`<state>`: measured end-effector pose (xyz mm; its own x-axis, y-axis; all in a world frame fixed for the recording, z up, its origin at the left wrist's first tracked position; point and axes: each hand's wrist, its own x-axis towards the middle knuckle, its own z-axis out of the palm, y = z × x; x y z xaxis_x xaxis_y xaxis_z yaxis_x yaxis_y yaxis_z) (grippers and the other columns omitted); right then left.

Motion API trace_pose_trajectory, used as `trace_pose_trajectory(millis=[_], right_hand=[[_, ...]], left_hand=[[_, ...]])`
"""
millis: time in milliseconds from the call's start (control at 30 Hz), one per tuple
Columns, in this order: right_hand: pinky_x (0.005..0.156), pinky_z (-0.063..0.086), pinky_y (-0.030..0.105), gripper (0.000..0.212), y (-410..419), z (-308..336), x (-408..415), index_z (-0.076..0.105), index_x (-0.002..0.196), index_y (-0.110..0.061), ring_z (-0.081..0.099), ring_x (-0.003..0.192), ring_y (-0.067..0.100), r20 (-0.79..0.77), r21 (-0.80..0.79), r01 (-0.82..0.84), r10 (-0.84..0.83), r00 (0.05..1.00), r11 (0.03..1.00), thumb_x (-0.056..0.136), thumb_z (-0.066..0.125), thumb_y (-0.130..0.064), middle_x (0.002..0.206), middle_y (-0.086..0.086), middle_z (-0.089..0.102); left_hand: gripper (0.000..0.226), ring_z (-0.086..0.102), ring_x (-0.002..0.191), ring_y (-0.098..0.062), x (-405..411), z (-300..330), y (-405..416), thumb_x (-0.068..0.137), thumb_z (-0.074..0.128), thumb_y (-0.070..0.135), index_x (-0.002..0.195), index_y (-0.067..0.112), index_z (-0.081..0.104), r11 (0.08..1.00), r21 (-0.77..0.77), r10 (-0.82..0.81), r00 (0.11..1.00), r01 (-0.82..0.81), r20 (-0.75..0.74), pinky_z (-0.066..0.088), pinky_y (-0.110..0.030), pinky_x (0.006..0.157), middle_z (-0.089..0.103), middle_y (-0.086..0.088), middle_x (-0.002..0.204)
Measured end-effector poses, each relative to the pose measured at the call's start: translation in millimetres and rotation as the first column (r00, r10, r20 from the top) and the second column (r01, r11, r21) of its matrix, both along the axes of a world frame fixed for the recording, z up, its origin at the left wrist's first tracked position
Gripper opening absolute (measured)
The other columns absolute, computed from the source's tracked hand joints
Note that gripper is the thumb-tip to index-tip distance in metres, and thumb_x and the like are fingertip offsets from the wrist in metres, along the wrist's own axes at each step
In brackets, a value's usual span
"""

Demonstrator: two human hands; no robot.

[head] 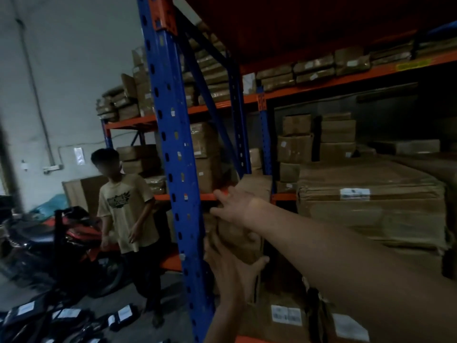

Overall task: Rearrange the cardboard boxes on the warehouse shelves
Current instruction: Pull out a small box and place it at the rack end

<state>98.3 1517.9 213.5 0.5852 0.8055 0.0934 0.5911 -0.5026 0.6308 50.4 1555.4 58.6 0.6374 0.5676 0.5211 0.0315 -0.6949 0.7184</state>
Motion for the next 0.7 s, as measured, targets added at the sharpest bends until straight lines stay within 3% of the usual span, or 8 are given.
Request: trace_pose_trajectory(millis=[67,100,167,233,300,367,567,700], right_hand=[[0.096,0.046,0.054,0.066,-12,-3,3,0.034,0.144,-0.026,0.035,0.128,0.045,-0.021,0.09,0.027,-0.026,0.999,0.996,0.088,0.069,-0.02,0.154,0.017,0.014],[0.097,0.045,0.055,0.068,-23,-5,3,0.031,0.145,-0.023,0.036,0.128,0.046,-0.044,0.133,0.054,-0.048,0.998,0.99,0.088,0.069,-0.017,0.155,0.019,0.011],[0.097,0.045,0.051,0.075,-48,-9,2,0.025,0.146,-0.018,0.039,0.128,0.048,-0.097,0.227,0.135,-0.115,0.989,0.965,0.087,0.071,-0.015,0.156,0.025,0.007],[0.082,0.046,0.041,0.082,-75,-19,-5,0.028,0.141,-0.014,0.051,0.118,0.043,-0.181,0.362,0.215,-0.158,0.971,0.907,0.078,0.08,-0.016,0.148,0.023,0.023],[0.072,0.043,0.039,0.085,-88,-34,-13,0.027,0.139,-0.013,0.059,0.107,0.039,-0.229,0.444,0.236,-0.145,0.963,0.864,0.075,0.083,-0.014,0.139,0.02,0.036],[0.069,0.041,0.04,0.081,-92,-51,-14,0.025,0.141,-0.013,0.062,0.101,0.039,-0.222,0.492,0.228,-0.131,0.966,0.841,0.079,0.078,-0.011,0.142,0.021,0.033],[0.068,0.041,0.041,0.087,-93,-70,-7,0.022,0.146,-0.017,0.063,0.102,0.042,-0.198,0.579,0.24,-0.152,0.968,0.779,0.08,0.078,-0.012,0.152,0.021,0.021],[0.076,0.044,0.044,0.086,-99,-63,8,0.025,0.143,-0.017,0.062,0.106,0.042,-0.26,0.587,0.244,-0.106,0.96,0.772,0.077,0.079,-0.012,0.151,0.019,0.022]], left_hand=[[0.145,-0.006,0.148,-0.027,2,3,-12,0.058,0.065,0.078,0.149,0.009,-0.024,0.993,0.111,-0.024,0.992,0.038,-0.122,-0.005,-0.034,0.116,-0.015,-0.01,0.159],[0.145,0.001,0.148,-0.03,2,7,-13,0.058,0.065,0.077,0.15,0.004,-0.02,0.979,0.197,-0.023,0.983,0.06,-0.185,0.0,-0.035,0.116,-0.007,-0.016,0.16],[0.143,0.032,0.137,-0.039,13,9,-7,0.045,0.07,0.075,0.149,-0.004,0.014,0.877,0.477,0.036,0.982,0.06,-0.188,0.027,-0.046,0.112,0.027,-0.025,0.151],[0.134,0.044,0.122,-0.045,28,3,6,0.035,0.077,0.066,0.14,-0.003,0.03,0.752,0.643,-0.03,0.982,0.146,-0.188,0.042,-0.059,0.1,0.042,-0.024,0.134],[0.132,0.049,0.116,-0.05,36,-3,14,0.037,0.083,0.058,0.14,-0.002,0.026,0.687,0.678,-0.095,0.958,0.259,-0.27,0.047,-0.063,0.091,0.042,-0.026,0.132],[0.128,0.05,0.116,-0.054,38,-10,18,0.047,0.081,0.053,0.142,-0.006,0.021,0.668,0.684,-0.117,0.949,0.293,-0.293,0.045,-0.064,0.092,0.036,-0.028,0.136],[0.143,0.031,0.129,-0.052,49,-10,31,0.044,0.085,0.054,0.147,-0.007,0.006,0.63,0.7,-0.11,0.931,0.336,-0.348,0.035,-0.065,0.103,0.024,-0.03,0.145],[0.144,0.02,0.138,-0.043,50,4,8,0.06,0.079,0.058,0.149,-0.007,-0.013,0.651,0.71,-0.001,0.936,0.268,-0.352,0.02,-0.052,0.115,0.008,-0.026,0.154]])
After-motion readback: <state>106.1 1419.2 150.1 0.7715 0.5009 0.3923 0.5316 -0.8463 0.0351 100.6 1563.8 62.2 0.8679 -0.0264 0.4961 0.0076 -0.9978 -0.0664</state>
